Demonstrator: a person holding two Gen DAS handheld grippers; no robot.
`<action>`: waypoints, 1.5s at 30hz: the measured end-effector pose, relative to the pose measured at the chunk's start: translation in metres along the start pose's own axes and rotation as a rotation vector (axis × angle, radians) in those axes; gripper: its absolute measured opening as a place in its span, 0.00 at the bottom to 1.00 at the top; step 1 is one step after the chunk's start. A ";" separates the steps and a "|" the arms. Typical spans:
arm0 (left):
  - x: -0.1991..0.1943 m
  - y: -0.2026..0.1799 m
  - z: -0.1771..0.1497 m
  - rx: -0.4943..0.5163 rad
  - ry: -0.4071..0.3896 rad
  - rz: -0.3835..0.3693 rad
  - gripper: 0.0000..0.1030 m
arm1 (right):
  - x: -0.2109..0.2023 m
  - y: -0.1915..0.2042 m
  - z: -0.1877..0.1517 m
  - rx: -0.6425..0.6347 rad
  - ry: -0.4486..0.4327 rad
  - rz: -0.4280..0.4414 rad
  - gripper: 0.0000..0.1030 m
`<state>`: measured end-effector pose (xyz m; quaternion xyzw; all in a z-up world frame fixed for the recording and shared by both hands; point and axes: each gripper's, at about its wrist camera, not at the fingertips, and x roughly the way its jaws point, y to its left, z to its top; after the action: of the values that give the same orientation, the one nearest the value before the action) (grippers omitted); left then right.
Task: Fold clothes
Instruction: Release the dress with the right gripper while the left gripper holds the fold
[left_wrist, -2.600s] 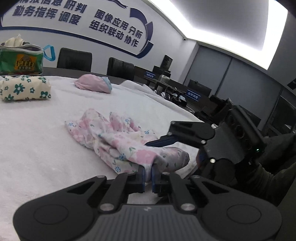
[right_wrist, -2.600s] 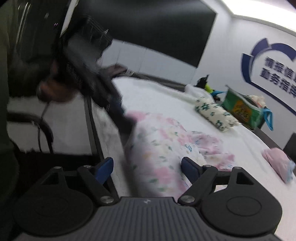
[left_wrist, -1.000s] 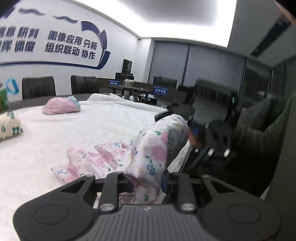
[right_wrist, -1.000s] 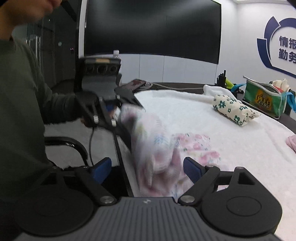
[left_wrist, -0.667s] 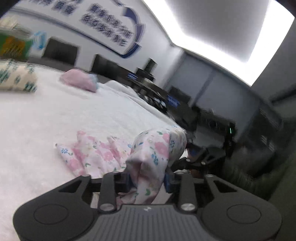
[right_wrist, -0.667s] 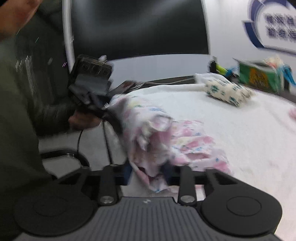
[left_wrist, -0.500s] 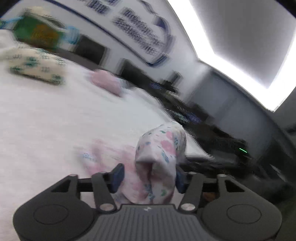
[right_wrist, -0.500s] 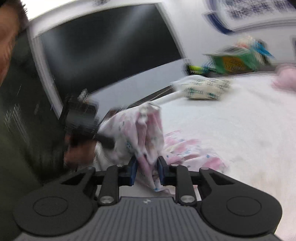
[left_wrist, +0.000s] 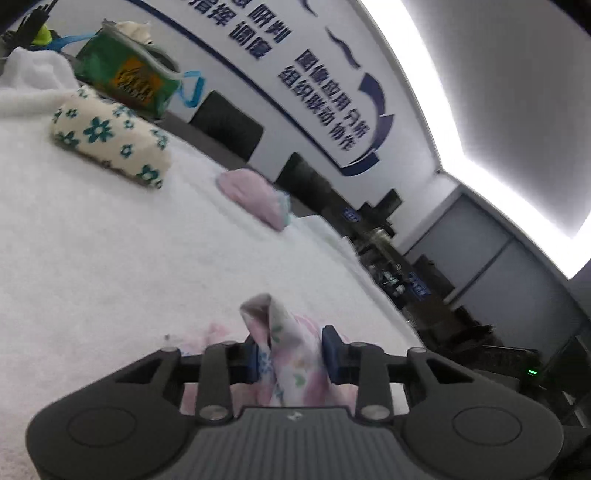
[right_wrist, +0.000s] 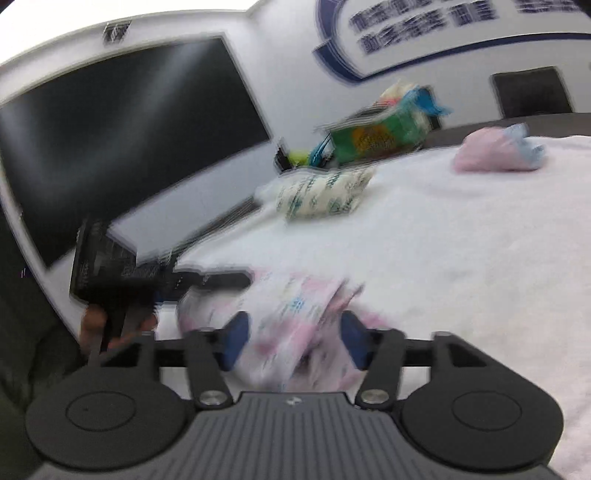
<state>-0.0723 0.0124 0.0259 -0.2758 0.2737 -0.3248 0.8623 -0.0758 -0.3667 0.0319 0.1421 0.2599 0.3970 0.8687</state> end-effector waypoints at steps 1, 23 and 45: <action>-0.002 -0.002 0.000 0.009 -0.005 -0.003 0.25 | 0.000 -0.007 0.002 0.037 -0.025 0.011 0.68; -0.036 -0.041 -0.028 0.159 -0.164 0.264 0.47 | 0.059 0.027 -0.006 -0.034 -0.002 -0.304 0.11; -0.035 -0.016 -0.059 -0.075 -0.204 0.429 0.22 | 0.078 0.086 -0.009 -0.279 0.010 -0.327 0.31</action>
<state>-0.1394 0.0093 0.0059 -0.2744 0.2492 -0.0941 0.9240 -0.0907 -0.2512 0.0371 -0.0256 0.2263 0.2835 0.9315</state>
